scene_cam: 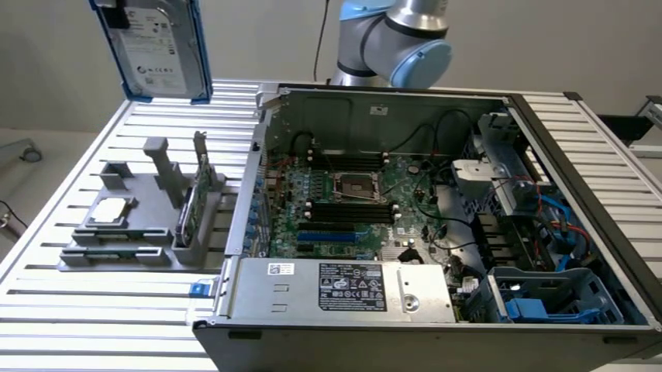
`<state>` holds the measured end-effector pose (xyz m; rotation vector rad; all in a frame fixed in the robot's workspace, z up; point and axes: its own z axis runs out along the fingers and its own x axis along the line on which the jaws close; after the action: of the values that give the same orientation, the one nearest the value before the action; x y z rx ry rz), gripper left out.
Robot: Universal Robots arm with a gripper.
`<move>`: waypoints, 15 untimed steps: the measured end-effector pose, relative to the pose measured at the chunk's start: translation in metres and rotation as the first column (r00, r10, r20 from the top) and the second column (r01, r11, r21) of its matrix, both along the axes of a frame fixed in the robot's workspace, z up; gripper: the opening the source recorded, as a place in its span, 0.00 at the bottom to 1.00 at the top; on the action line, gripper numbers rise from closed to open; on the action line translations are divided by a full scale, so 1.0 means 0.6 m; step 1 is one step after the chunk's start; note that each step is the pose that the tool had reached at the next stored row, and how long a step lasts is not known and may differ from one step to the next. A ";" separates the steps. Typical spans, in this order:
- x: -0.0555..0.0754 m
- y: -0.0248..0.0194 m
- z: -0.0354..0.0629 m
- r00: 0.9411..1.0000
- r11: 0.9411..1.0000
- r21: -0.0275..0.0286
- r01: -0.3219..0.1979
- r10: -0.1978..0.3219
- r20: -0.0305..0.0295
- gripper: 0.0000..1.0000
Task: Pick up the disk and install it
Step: 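Pick up the disk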
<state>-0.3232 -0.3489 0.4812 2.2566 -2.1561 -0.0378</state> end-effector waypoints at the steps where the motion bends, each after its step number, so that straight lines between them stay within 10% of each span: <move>1: 0.008 -0.0013 0.000 1.000 1.000 0.001 0.000 0.000 0.000 0.33; 15: 0.114 -0.0156 0.000 1.000 1.000 0.022 0.000 0.000 0.000 0.33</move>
<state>-0.2550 -0.3582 0.4813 2.2679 -2.1663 -0.0614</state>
